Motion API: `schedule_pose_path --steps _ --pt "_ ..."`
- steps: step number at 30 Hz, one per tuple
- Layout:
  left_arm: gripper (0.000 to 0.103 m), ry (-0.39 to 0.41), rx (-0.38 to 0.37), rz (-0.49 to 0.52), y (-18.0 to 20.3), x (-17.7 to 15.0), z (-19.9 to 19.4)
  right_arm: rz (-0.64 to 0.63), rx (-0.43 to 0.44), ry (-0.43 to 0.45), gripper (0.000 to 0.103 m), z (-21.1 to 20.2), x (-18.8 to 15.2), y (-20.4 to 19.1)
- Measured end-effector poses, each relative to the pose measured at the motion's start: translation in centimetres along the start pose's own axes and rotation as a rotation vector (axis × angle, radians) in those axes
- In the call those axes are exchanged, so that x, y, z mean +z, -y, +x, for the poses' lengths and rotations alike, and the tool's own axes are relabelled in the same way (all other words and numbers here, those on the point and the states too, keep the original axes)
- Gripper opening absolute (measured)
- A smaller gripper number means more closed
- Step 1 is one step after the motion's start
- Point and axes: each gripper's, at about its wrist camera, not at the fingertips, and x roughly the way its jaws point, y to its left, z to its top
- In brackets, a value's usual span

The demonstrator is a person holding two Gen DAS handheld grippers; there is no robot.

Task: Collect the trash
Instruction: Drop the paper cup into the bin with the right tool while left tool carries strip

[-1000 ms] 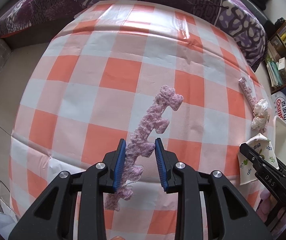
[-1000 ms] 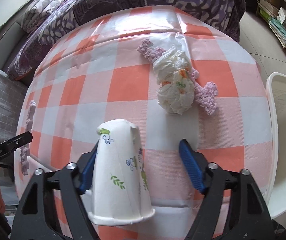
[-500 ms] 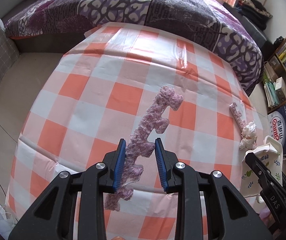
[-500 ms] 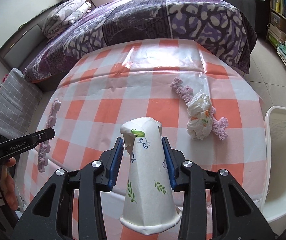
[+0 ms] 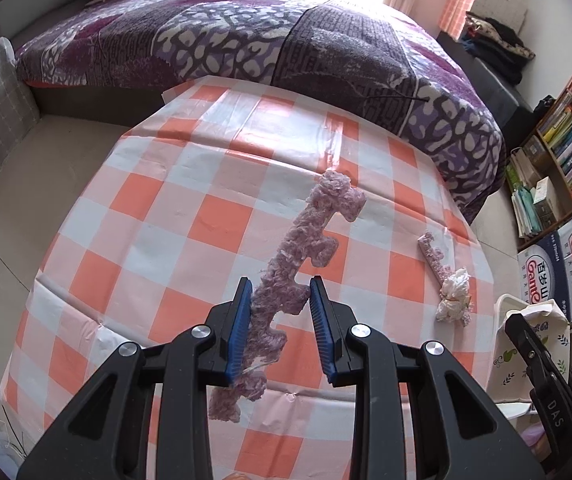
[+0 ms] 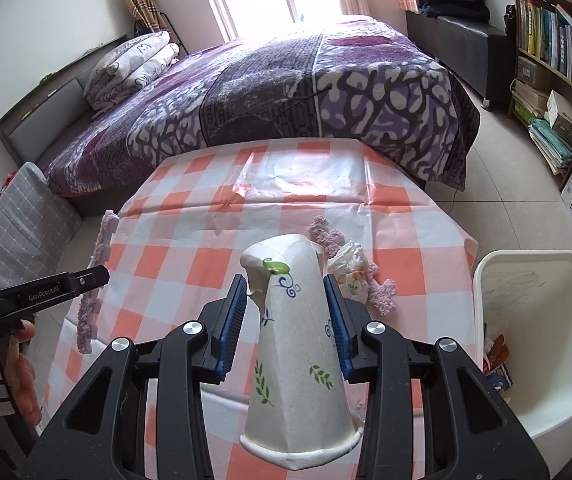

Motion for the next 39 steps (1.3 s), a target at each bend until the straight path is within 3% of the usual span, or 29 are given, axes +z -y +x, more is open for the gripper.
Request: schedule_pose_path --steps 10,18,30,39 --pt "0.03 0.011 -0.031 0.024 3.6 -0.4 -0.6 0.046 -0.072 0.044 0.037 -2.5 0.6 3.9" --pt "0.03 0.015 -0.057 0.079 7.5 -0.9 -1.0 0.175 -0.13 0.067 0.037 -4.1 1.0 8.3" --pt "0.03 0.009 -0.099 0.169 13.8 -2.2 -1.0 0.402 -0.31 0.093 0.037 -6.9 0.4 16.4" --pt "0.03 0.001 -0.14 0.246 18.6 -3.5 -0.9 0.496 -0.454 0.104 0.038 -8.9 -0.4 20.8"
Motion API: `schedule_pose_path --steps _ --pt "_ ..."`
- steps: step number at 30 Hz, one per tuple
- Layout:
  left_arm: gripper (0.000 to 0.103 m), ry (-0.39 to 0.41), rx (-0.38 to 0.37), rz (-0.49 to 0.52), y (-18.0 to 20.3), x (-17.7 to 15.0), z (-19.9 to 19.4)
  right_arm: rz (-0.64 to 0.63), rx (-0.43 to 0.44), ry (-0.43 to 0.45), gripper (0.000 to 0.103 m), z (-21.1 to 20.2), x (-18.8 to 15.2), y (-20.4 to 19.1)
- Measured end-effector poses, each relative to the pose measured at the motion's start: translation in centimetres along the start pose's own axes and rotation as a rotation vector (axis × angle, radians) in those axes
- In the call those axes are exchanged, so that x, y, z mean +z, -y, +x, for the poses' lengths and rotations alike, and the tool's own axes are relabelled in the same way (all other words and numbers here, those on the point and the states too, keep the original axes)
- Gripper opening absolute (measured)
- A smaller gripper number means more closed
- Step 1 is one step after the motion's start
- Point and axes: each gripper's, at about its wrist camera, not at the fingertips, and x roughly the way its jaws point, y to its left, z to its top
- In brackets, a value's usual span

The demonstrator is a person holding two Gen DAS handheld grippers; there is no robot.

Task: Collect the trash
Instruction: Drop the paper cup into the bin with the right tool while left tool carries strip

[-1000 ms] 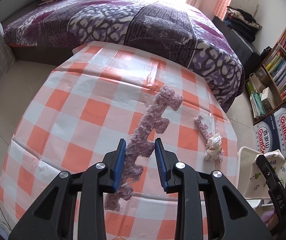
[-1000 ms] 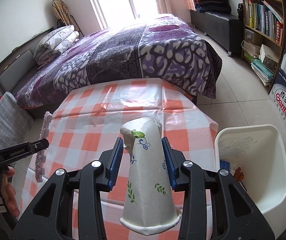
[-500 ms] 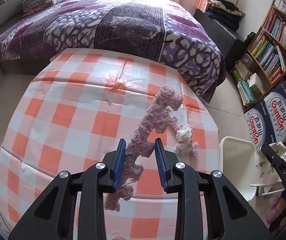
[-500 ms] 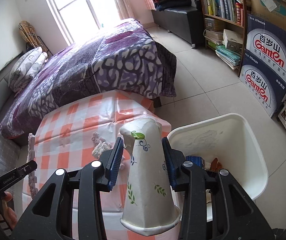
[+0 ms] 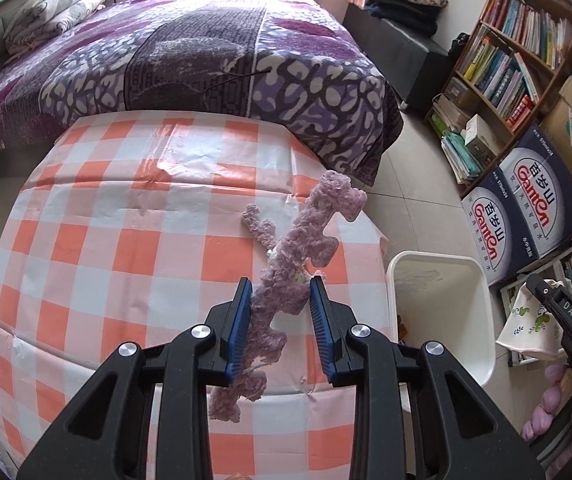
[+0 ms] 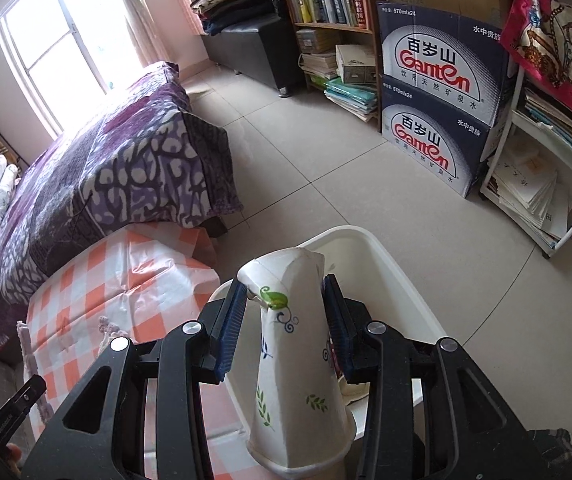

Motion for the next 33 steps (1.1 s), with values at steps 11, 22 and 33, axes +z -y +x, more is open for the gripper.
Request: schedule_pose_path --steps 11,22,33 --pt "0.03 -0.003 -0.081 0.097 6.9 -0.3 0.7 0.098 -0.106 0.043 0.069 -0.7 1.5 4.5" --pt "0.03 -0.059 -0.225 0.182 14.0 -1.4 2.9 0.278 -0.105 0.096 0.08 -3.0 3.1 9.5" --pt "0.03 -0.135 -0.376 0.225 18.9 -1.0 6.8 0.389 -0.127 0.155 0.082 -4.0 4.1 11.9"
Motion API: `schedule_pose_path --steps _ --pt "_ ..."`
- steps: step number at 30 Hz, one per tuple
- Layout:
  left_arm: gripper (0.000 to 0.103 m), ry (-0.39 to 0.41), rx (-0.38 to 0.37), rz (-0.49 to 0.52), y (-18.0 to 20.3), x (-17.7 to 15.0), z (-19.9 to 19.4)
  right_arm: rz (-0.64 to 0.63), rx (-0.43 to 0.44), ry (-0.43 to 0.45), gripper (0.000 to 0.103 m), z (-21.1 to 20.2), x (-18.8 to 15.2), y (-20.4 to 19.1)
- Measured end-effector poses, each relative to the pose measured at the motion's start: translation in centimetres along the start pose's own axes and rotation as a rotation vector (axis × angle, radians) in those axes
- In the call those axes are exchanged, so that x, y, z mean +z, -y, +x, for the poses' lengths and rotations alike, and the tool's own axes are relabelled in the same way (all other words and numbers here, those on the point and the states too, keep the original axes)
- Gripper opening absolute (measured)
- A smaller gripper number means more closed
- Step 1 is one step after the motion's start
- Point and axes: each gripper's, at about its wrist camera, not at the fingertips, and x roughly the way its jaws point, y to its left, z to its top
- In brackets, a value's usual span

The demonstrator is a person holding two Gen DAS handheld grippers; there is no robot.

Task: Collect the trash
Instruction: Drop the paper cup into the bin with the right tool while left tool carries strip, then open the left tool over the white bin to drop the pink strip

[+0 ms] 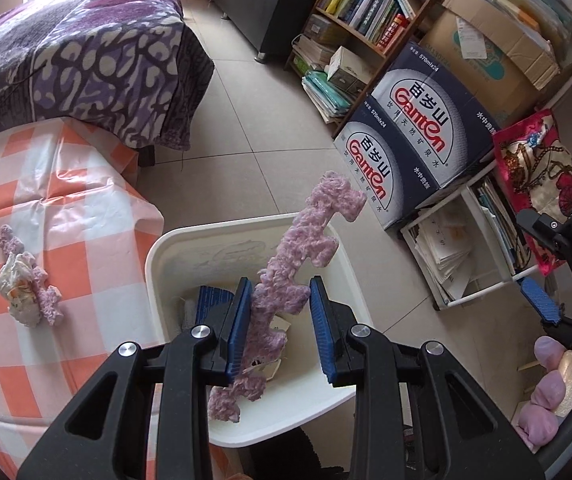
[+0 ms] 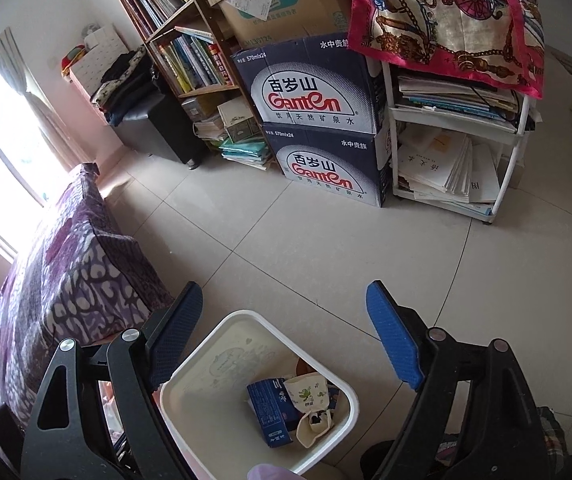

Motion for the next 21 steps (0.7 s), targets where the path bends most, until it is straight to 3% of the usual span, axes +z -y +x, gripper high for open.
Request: schedule_pose_path --steps 4,6,11,15,21 --pt "0.032 -0.027 -0.074 0.006 0.3 0.2 1.4 0.041 -0.004 0.01 0.083 0.0 0.6 0.6" --pt "0.052 -0.048 -0.108 -0.005 0.2 0.2 2.0 0.055 -0.004 0.015 0.083 0.0 0.7 0.8" --pt "0.057 -0.048 -0.114 -0.043 -0.9 0.5 2.5 0.049 -0.006 0.046 0.088 -0.4 0.6 0.5" --pt "0.061 -0.015 -0.063 -0.062 -1.9 0.8 1.8 0.053 -0.005 0.031 0.092 -0.2 0.5 0.5" --pt "0.074 0.054 0.088 -0.049 -3.5 1.6 0.2 0.043 -0.011 -0.024 0.094 0.7 0.0 -0.1"
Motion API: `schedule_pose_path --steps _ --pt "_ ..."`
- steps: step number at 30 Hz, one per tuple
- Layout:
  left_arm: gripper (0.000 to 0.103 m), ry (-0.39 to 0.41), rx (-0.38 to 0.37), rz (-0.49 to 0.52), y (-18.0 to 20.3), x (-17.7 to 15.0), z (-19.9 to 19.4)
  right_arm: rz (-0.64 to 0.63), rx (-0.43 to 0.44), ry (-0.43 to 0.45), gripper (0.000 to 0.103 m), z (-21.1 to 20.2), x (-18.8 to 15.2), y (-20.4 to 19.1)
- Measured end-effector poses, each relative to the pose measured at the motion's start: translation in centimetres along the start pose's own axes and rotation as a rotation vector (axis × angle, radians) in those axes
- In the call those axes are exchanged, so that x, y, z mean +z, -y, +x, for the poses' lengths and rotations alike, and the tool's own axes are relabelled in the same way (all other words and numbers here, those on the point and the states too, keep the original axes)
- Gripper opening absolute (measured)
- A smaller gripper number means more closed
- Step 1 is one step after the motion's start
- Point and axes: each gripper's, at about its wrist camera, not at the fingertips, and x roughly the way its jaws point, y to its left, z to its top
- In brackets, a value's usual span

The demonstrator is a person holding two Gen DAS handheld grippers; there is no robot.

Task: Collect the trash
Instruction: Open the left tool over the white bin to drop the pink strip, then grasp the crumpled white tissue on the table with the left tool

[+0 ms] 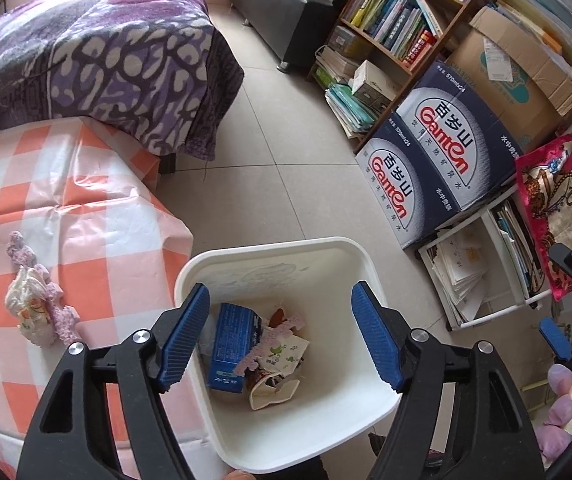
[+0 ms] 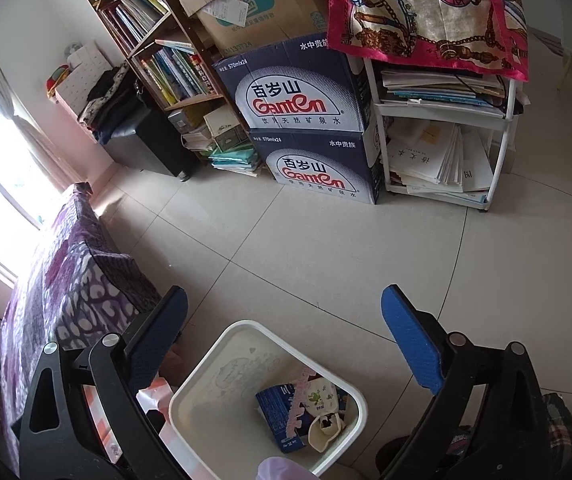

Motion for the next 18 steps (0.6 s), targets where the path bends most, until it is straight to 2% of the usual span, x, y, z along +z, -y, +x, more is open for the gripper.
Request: schedule_pose_path --steps 6,9,15,18 --pt "0.074 0.024 0.104 -0.094 -5.0 1.5 -1.3 -0.045 0.011 -0.059 0.094 0.9 -0.9 -1.1" --pt "0.074 0.026 0.181 -0.15 -8.0 2.2 -1.9 -0.042 0.025 -0.08 0.095 1.1 -1.1 -1.2" --pt "0.074 -0.064 0.323 -0.294 -14.9 2.0 -1.2 -0.063 0.064 -0.182 0.095 2.3 -1.7 -1.9" --pt "0.074 -0.124 0.324 -0.377 -17.7 0.5 -0.5 -0.085 0.086 -0.219 0.096 2.5 -2.3 -2.4"
